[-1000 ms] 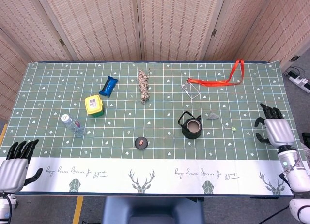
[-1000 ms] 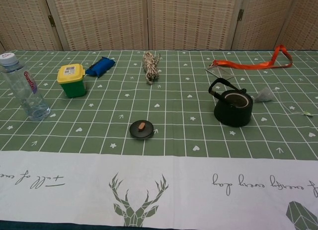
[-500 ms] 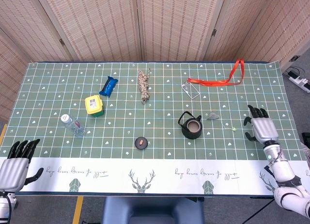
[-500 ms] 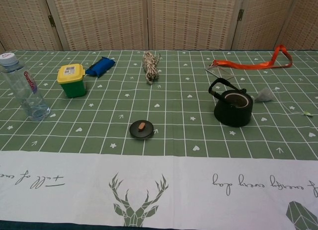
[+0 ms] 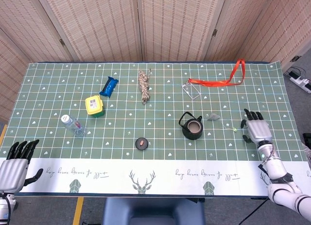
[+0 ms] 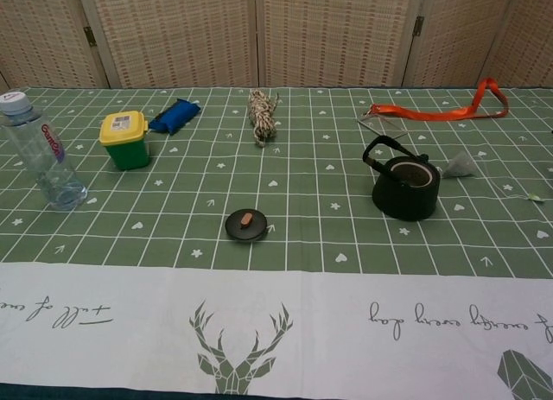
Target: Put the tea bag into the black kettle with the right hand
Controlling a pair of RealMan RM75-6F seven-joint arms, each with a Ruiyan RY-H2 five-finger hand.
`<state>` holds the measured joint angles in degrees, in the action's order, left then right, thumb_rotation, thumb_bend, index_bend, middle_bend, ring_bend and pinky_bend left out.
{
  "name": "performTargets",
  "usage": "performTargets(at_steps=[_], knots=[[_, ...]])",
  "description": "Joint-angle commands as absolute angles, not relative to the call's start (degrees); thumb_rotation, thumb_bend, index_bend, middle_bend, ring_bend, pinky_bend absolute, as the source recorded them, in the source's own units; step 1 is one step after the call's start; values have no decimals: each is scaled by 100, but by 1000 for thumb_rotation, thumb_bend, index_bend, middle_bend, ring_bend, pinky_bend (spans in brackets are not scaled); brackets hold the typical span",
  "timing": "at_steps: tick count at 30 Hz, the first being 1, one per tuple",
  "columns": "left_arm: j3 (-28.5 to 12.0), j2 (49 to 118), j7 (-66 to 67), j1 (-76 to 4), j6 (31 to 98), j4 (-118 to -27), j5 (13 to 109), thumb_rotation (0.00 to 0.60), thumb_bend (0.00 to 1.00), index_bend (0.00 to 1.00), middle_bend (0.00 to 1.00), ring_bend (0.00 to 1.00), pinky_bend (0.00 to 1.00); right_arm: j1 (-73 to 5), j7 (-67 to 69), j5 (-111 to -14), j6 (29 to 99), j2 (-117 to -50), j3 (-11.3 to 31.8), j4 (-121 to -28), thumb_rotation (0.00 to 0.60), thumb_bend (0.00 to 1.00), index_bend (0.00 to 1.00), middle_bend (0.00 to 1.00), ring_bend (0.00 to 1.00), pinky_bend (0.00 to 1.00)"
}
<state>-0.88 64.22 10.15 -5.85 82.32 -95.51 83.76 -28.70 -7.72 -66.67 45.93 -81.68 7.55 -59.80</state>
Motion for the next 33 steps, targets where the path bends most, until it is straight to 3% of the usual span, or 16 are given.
performTargets(at_steps=[1, 33], knots=[[-97, 6411, 991, -593, 8208, -9551, 8355, 600, 267, 0, 78, 44, 33, -2929, -737, -6668, 4515, -8283, 739, -5821, 600, 373, 403, 0, 0, 0], [-146, 6409, 1004, -580, 8238, -9509, 8298, 600, 267, 0, 78, 44, 33, -3330, -456, -6731, 4027, -9000, 783, -4735, 600, 373, 392, 0, 0, 0]])
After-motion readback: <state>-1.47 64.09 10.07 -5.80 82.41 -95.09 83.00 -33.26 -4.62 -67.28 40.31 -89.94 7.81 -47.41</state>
